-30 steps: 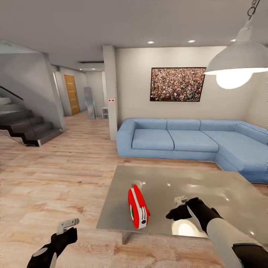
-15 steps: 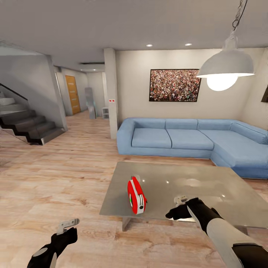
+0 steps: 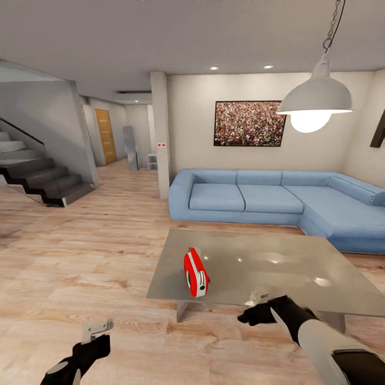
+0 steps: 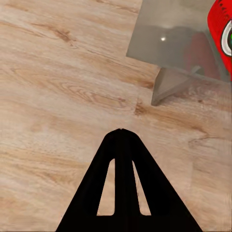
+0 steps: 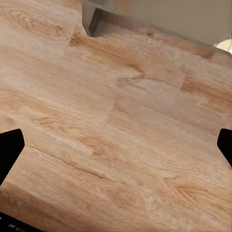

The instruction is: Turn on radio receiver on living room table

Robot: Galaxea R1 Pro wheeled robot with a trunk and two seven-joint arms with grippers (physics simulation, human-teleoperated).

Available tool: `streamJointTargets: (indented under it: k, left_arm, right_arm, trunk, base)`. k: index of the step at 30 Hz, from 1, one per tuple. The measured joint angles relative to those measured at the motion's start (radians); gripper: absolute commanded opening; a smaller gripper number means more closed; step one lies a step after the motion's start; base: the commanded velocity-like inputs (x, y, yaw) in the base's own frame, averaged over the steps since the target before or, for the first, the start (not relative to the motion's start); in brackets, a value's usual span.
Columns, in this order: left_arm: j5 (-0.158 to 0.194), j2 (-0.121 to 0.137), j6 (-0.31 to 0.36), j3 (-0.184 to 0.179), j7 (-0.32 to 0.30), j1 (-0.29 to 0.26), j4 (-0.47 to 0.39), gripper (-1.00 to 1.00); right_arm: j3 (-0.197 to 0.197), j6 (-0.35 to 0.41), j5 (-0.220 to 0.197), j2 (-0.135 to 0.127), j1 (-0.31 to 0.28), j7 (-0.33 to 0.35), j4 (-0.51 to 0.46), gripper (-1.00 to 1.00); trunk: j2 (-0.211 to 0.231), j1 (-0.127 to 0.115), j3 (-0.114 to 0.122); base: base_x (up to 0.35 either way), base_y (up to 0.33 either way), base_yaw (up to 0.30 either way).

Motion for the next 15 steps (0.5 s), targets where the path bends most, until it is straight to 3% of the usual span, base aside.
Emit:
streamJointTargets:
  k: [2,6,7,10,13,15]
  left_arm:
    - [-0.001,0.016,-0.001,0.002,0.0,0.0,0.071,-1.0]
    - [0.001,0.087,-0.034,0.0,-0.002,0.0,0.322,-1.0]
    - [-0.001,0.119,-0.114,-0.001,-0.002,0.0,0.456,-1.0]
    - [-0.002,0.161,-0.303,-0.005,0.001,0.0,0.694,-1.0]
    - [-0.002,0.202,-0.485,-0.008,0.003,0.0,0.871,-1.0]
    - [-0.002,0.223,-0.556,-0.008,0.003,0.0,0.954,-1.0]
  right_arm:
    - [0.0,-0.094,0.0,0.0,0.0,-0.026,0.084,1.0]
    - [0.0,-0.213,-0.001,-0.001,0.004,-0.119,0.225,1.0]
    - [0.001,-0.251,-0.001,-0.001,0.021,-0.149,0.25,1.0]
    - [0.0,-0.302,-0.002,-0.001,0.077,-0.192,0.264,1.0]
    - [-0.001,-0.338,-0.003,0.0,0.133,-0.238,0.267,1.0]
    - [-0.001,-0.347,-0.003,0.001,0.169,-0.266,0.268,1.0]
  trunk:
    - [0.0,0.0,0.0]
    - [0.0,0.0,0.0]
    - [0.0,0.0,0.0]
    - [0.0,0.0,0.0]
    - [0.0,0.0,0.0]
    - [0.0,0.0,0.0]
  base:
    - [-0.004,0.0,0.0]
    - [-0.001,0.0,0.0]
    - [0.0,0.0,0.0]
    - [0.0,0.0,0.0]
    - [0.0,0.0,0.0]
    - [0.0,0.0,0.0]
